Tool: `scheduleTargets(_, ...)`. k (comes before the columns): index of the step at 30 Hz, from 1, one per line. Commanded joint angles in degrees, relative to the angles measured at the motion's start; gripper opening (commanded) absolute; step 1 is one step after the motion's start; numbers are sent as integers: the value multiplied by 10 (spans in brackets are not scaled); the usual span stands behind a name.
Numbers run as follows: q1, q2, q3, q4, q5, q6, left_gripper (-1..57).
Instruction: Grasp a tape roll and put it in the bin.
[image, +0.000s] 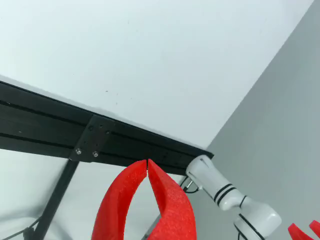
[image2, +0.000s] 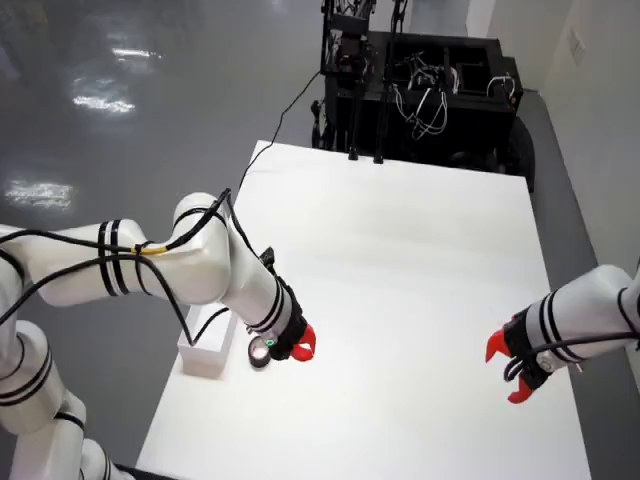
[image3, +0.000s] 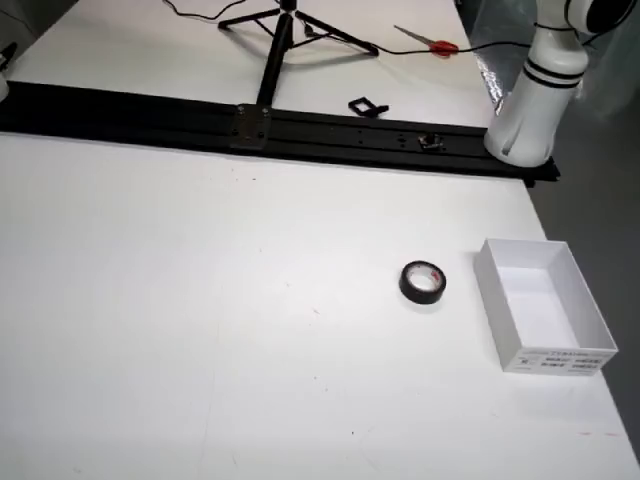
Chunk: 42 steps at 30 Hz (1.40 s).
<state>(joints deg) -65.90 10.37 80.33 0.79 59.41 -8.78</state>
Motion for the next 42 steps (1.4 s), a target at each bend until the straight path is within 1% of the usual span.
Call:
scheduleTargets(1,-5,1,0,1,-6,-24,-4)
scheduleTargets(13,4,1,0,1,-15,-20,-4)
scheduleTargets(24,59,14,-8,3,-18,-39,-4)
scheduleTargets(30,95,22,-12,4,-34,-67,-4)
scheduleTargets(35,130,29,-12,20,-36,-98,-4)
scheduleTargets(38,146,33,-12,47,-35,-121,-4)
scheduleTargets(41,160,34,-11,66,-35,-142,-4)
scheduleTargets(42,167,34,-8,80,-34,-163,-4)
